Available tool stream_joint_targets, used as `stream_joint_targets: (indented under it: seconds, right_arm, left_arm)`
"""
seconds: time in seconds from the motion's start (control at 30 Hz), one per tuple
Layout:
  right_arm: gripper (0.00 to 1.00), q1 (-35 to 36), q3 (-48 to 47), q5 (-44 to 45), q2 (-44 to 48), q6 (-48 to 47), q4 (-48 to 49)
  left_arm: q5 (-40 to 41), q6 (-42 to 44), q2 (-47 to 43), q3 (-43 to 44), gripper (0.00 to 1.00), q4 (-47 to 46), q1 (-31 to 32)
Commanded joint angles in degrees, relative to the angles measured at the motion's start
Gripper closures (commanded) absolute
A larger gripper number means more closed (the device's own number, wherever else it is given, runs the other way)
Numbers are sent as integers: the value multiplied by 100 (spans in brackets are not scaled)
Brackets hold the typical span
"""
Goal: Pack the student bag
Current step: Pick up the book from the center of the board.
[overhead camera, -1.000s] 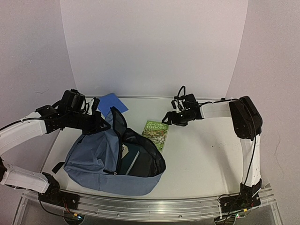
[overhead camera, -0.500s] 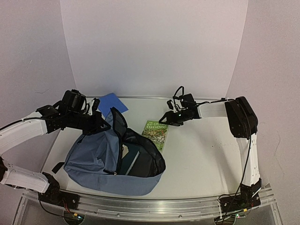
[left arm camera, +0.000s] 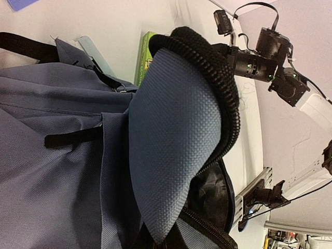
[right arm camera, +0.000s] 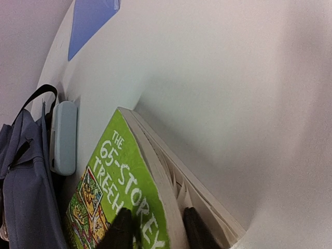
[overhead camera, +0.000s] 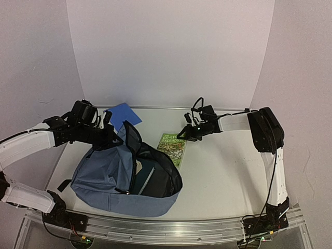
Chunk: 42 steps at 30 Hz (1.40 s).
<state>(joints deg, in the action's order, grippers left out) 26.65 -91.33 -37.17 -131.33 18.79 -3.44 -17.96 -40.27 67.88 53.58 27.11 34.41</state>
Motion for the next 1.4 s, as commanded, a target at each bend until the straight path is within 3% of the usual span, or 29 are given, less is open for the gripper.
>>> stream_joint_targets:
  seconds: [0.0, 0.1, 0.2, 0.27, 0.5, 0.63, 0.73, 0.87, 1.07, 1.37]
  right_arm:
    - [89, 74, 64, -45, 246, 50, 59]
    - [100, 73, 180, 163, 615, 155, 95]
    - [100, 71, 323, 390, 1208, 265, 179]
    - [100, 72, 417, 497, 1607, 334, 259]
    - [100, 112, 481, 466, 2922, 431, 251]
    - [100, 186, 469, 212, 3523, 483, 190]
    - [100, 272, 420, -43, 3912, 560, 148]
    - [100, 457, 318, -378, 4281, 654, 108]
    - [100, 902, 129, -720, 4580, 751, 121]
    - [100, 1402, -97, -956, 4676, 834, 240]
  left_arm:
    - [322, 46, 94, 23, 100, 85, -83]
    - [573, -175, 81, -173, 100, 215, -91]
    - [843, -397, -11, -417, 95, 321, -93]
    - [921, -460, -95, -561, 83, 365, -93]
    - [932, 225, -379, -249, 20, 375, -93]
    - [944, 970, -385, 424, 3, 343, -93]
    - [575, 1553, -358, 820, 0, -26, -86]
    - [-487, 2050, -146, 1260, 0, -714, -84]
    - [-1901, 2040, 408, 1627, 0, -1507, -44]
    - [-2772, 1888, 1039, 1778, 0, -1824, 295]
